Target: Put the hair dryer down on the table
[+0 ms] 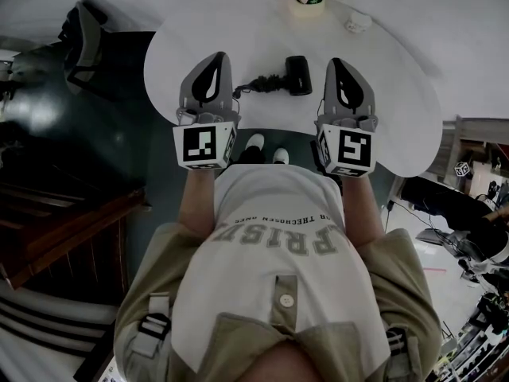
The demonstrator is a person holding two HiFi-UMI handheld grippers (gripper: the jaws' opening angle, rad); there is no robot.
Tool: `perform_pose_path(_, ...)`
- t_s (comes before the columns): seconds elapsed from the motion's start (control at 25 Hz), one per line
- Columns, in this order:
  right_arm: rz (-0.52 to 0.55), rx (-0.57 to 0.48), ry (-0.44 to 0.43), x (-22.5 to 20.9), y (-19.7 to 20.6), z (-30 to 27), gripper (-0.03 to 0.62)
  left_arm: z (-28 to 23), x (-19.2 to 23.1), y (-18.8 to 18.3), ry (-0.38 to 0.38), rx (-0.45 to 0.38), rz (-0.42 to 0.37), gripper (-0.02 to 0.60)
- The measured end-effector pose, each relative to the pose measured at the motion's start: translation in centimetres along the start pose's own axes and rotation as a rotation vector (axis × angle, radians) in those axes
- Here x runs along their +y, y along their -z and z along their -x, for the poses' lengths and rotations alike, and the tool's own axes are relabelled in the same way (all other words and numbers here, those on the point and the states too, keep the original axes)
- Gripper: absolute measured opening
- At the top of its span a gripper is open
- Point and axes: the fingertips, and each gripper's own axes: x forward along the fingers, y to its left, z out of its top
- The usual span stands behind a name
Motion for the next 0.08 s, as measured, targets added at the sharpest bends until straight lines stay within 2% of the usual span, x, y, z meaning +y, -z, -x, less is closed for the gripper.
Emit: perform_pose_path(0.08, 0.002, -0.001, 0.0, 0.03, -0.09, -0.05, 0.002, -0.05, 0.07, -0.17, 0.001, -0.007, -0.008, 0.006)
